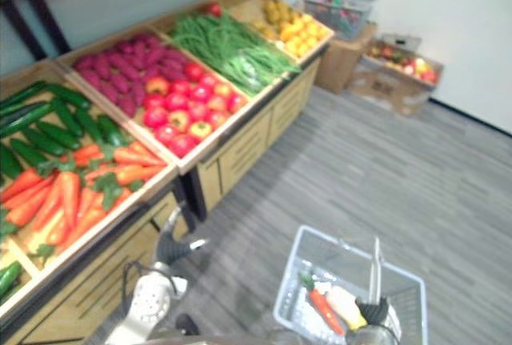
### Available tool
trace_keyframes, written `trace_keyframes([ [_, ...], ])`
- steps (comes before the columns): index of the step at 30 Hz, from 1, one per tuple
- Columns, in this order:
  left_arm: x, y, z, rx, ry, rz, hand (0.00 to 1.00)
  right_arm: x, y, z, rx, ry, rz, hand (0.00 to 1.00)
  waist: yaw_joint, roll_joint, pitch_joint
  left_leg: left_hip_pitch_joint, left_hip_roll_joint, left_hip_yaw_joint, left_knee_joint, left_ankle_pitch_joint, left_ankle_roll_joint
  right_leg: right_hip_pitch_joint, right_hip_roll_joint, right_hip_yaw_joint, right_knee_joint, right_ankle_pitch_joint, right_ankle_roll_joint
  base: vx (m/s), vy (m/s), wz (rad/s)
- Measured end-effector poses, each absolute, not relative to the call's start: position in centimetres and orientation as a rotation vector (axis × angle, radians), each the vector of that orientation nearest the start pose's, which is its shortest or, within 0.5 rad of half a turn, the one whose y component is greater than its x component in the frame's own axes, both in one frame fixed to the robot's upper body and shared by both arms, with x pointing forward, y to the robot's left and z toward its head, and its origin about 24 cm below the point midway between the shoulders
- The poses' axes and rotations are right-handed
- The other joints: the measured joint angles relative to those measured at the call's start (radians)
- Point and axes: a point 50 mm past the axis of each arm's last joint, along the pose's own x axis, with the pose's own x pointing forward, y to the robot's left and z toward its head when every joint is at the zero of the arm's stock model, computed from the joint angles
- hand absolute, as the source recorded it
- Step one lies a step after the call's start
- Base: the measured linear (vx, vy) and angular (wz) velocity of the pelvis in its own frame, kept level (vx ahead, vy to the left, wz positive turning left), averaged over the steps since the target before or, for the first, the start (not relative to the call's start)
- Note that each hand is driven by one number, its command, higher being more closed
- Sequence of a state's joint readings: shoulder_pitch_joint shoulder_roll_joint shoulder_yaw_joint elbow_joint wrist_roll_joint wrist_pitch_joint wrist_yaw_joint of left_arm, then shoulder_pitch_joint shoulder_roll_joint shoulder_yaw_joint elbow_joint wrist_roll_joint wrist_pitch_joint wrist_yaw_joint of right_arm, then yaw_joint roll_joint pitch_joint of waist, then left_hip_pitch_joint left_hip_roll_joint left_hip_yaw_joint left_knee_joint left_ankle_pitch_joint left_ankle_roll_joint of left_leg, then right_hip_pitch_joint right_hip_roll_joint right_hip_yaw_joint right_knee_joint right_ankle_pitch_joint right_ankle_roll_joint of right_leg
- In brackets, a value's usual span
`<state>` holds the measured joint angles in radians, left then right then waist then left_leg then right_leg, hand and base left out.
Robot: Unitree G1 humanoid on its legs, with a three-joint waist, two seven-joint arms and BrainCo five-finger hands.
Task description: Pick vegetable in the basket
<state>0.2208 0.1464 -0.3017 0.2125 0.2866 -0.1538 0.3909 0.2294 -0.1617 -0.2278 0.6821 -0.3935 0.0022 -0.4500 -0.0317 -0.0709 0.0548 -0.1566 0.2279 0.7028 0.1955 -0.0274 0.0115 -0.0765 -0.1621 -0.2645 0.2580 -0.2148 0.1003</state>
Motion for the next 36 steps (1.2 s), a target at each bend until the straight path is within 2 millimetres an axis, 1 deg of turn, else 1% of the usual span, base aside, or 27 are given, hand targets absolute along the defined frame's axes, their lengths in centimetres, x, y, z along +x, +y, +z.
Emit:
trace_keyframes([
  [1,18.3,13.3,-3.8,0.434,0.179,0.035,0.0,9.8,-27.2,-11.1,-0.658,0.842,-0.559,1.0,0.0,0.008,0.001,0.003,0.031,0.0,0.033,0.0,0.0,0.027,0.025,0.005,-0.038,0.018,-0.009,-0.03,-0.085,-0.21],
  [2,18.3,13.3,-3.8,0.432,0.179,0.035,0.0,9.4,-27.2,-11.3,-0.659,0.855,-0.559,1.0,-0.001,0.012,0.001,0.004,0.047,-0.002,0.053,0.0,0.0,0.04,0.036,0.005,-0.054,0.025,-0.014,-0.05,-0.139,-0.18],
  [3,18.4,13.3,-3.8,0.431,0.177,0.036,0.0,8.7,-27.3,-11.4,-0.665,0.873,-0.564,1.0,-0.004,0.019,0.01,0.003,0.08,-0.01,0.099,0.0,-0.001,0.07,0.058,0.003,-0.088,0.036,-0.022,-0.1,-0.163,-0.11],
  [4,18.3,13.4,-3.8,0.434,0.181,0.039,0.0,8.3,-27.5,-11.4,-0.672,0.877,-0.569,1.0,-0.021,0.028,0.024,0.003,0.112,-0.03,0.148,0.001,-0.004,0.1,0.078,0.007,-0.113,0.049,-0.033,-0.11,-0.154,-0.23],
  [6,18.1,13.5,-4.3,0.44,0.202,0.039,0.0,8.7,-27.6,-11.2,-0.683,0.86,-0.575,1.0,-0.018,0.039,0.047,0.002,0.133,-0.095,0.218,0.016,-0.027,0.117,0.093,0.044,-0.115,0.056,-0.043,-0.11,-0.09,-0.56],
  [7,17.5,13.7,-4.9,0.442,0.234,0.041,0.0,9.0,-27.9,-11.0,-0.7,0.846,-0.568,1.0,-0.015,0.036,0.057,0.0,0.123,-0.221,0.255,0.039,-0.059,0.121,0.096,0.098,-0.113,0.063,-0.048,-0.13,-0.067,-1.2],
  [8,16.8,13.7,-5.2,0.436,0.257,0.041,0.0,9.9,-28.1,-10.6,-0.724,0.818,-0.552,1.0,-0.002,0.049,0.057,0.003,0.085,-0.373,0.269,0.044,-0.071,0.12,0.095,0.164,-0.114,0.068,-0.048,-0.15,-0.041,-1.38],
  [9,16.6,13.5,-5.3,0.426,0.265,0.043,0.0,10.1,-28.2,-10.5,-0.735,0.808,-0.546,1.0,0.006,0.057,0.058,0.006,0.06,-0.447,0.265,0.03,-0.09,0.113,0.094,0.199,-0.114,0.073,-0.044,-0.12,0.034,-1.75],
  [10,16.4,13.3,-5.3,0.403,0.265,0.052,0.0,11.1,-28.4,-10.3,-0.742,0.787,-0.543,1.0,0.02,0.08,0.061,0.03,0.007,-0.566,0.255,0.008,-0.113,0.083,0.098,0.274,-0.115,0.084,-0.029,-0.09,0.078,-1.41],
  [12,16.6,13.4,-5.2,0.403,0.256,0.055,0.0,11.9,-28.0,-10.2,-0.741,0.769,-0.522,1.0,0.019,0.087,0.064,0.058,-0.007,-0.598,0.218,0.0,-0.111,0.057,0.103,0.327,-0.123,0.088,-0.023,-0.05,0.094,-1.12],
  [14,16.6,13.7,-5.1,0.402,0.254,0.067,0.0,11.8,-27.8,-10.3,-0.741,0.77,-0.514,1.0,0.013,0.09,0.066,0.08,-0.009,-0.591,0.194,-0.023,-0.111,0.064,0.093,0.328,-0.16,0.098,-0.01,0.0,0.134,-0.6],
  [16,16.6,14.3,-5.2,0.409,0.257,0.081,0.0,11.5,-27.8,-10.4,-0.742,0.778,-0.515,1.0,0.009,0.095,0.063,0.115,-0.014,-0.572,0.14,-0.055,-0.114,0.07,0.083,0.329,-0.19,0.14,0.003,0.01,0.166,-0.28],
  [17,16.5,14.4,-5.4,0.415,0.263,0.079,0.0,11.3,-28.0,-10.4,-0.74,0.787,-0.526,1.0,0.005,0.102,0.06,0.145,-0.023,-0.572,0.068,-0.068,-0.124,0.073,0.08,0.325,-0.215,0.158,0.008,0.03,0.183,0.07],
  [18,16.4,14.4,-5.6,0.419,0.27,0.073,0.0,10.9,-28.4,-10.4,-0.736,0.796,-0.546,1.0,0.003,0.111,0.054,0.169,-0.034,-0.574,-0.018,-0.069,-0.124,0.072,0.077,0.314,-0.239,0.182,0.016,0.03,0.15,0.18],
  [19,16.6,14.3,-5.6,0.42,0.267,0.069,0.0,10.7,-28.6,-10.4,-0.735,0.801,-0.557,1.0,0.001,0.115,0.051,0.175,-0.04,-0.577,-0.054,-0.068,-0.125,0.071,0.073,0.304,-0.245,0.194,0.017,0.04,0.143,0.36],
  [20,16.8,14.3,-5.7,0.424,0.271,0.061,0.0,10.3,-29.0,-10.3,-0.731,0.811,-0.58,1.0,0.0,0.126,0.046,0.176,-0.048,-0.58,-0.106,-0.069,-0.127,0.063,0.066,0.287,-0.26,0.209,0.025,0.0,0.163,0.41],
  [21,17.1,14.5,-5.8,0.438,0.271,0.054,0.0,10.2,-29.1,-10.4,-0.73,0.82,-0.584,1.0,-0.002,0.126,0.047,0.176,-0.061,-0.585,-0.132,-0.062,-0.137,0.059,0.052,0.273,-0.263,0.217,0.034,0.0,0.185,0.37],
  [22,17.1,14.6,-6.0,0.446,0.278,0.049,0.0,10.2,-29.1,-10.4,-0.73,0.82,-0.583,1.0,-0.002,0.122,0.049,0.177,-0.068,-0.589,-0.135,-0.061,-0.137,0.059,0.047,0.271,-0.262,0.22,0.038,-0.02,0.148,0.21],
  [24,16.7,15.1,-6.5,0.479,0.302,0.033,0.0,10.3,-28.7,-10.5,-0.719,0.818,-0.58,1.0,0.005,0.093,0.051,0.181,-0.091,-0.586,-0.138,-0.063,-0.133,0.048,0.023,0.275,-0.245,0.219,0.04,-0.03,0.111,0.0],
  [25,16.6,15.3,-6.5,0.484,0.302,0.034,0.0,10.5,-28.6,-10.5,-0.716,0.811,-0.577,1.0,0.008,0.085,0.053,0.181,-0.096,-0.576,-0.139,-0.064,-0.131,0.036,0.019,0.282,-0.232,0.216,0.044,-0.03,0.123,-0.25],
  [26,16.6,15.6,-6.5,0.494,0.302,0.035,0.0,11.2,-28.3,-10.4,-0.707,0.792,-0.57,1.0,0.008,0.079,0.052,0.178,-0.105,-0.559,-0.138,-0.068,-0.125,0.004,0.012,0.305,-0.188,0.202,0.049,-0.04,0.083,-0.45],
  [27,16.6,15.9,-6.5,0.508,0.304,0.034,0.0,11.9,-27.7,-10.4,-0.704,0.773,-0.548,1.0,0.008,0.063,0.058,0.178,-0.111,-0.533,-0.137,-0.071,-0.121,-0.038,0.007,0.328,-0.129,0.185,0.052,-0.04,0.067,-0.5],
  [29,16.5,16.5,-6.9,0.522,0.327,0.048,0.0,12.5,-27.0,-10.5,-0.695,0.755,-0.526,1.0,0.008,0.054,0.058,0.182,-0.115,-0.506,-0.128,-0.075,-0.116,-0.084,0.004,0.335,-0.065,0.179,0.048,-0.05,0.03,-0.55],
  [30,16.3,17.0,-7.3,0.531,0.349,0.062,0.0,12.6,-26.6,-10.6,-0.685,0.754,-0.519,1.0,0.007,0.04,0.06,0.183,-0.12,-0.49,-0.117,-0.082,-0.116,-0.094,0.004,0.343,-0.056,0.178,0.047,-0.04,0.034,-0.48],
  [31,16.2,17.2,-7.4,0.535,0.357,0.067,0.0,12.6,-26.4,-10.6,-0.683,0.754,-0.515,1.0,0.007,0.043,0.057,0.186,-0.122,-0.486,-0.115,-0.082,-0.116,-0.094,0.004,0.347,-0.056,0.178,0.047,-0.03,0.04,-0.3],
  [34,16.0,18.0,-8.1,0.551,0.397,0.091,0.0,12.3,-26.2,-11.0,-0.672,0.775,-0.508,1.0,0.005,0.016,0.053,0.177,-0.123,-0.479,-0.109,-0.082,-0.116,-0.092,0.002,0.347,-0.095,0.186,0.053,-0.05,0.017,-0.1],
  [36,15.7,18.3,-8.7,0.564,0.435,0.092,0.0,12.0,-26.2,-11.2,-0.67,0.79,-0.507,1.0,0.006,0.013,0.05,0.174,-0.121,-0.48,-0.109,-0.082,-0.115,-0.068,-0.001,0.338,-0.157,0.215,0.056,-0.03,0.007,0.0],
])
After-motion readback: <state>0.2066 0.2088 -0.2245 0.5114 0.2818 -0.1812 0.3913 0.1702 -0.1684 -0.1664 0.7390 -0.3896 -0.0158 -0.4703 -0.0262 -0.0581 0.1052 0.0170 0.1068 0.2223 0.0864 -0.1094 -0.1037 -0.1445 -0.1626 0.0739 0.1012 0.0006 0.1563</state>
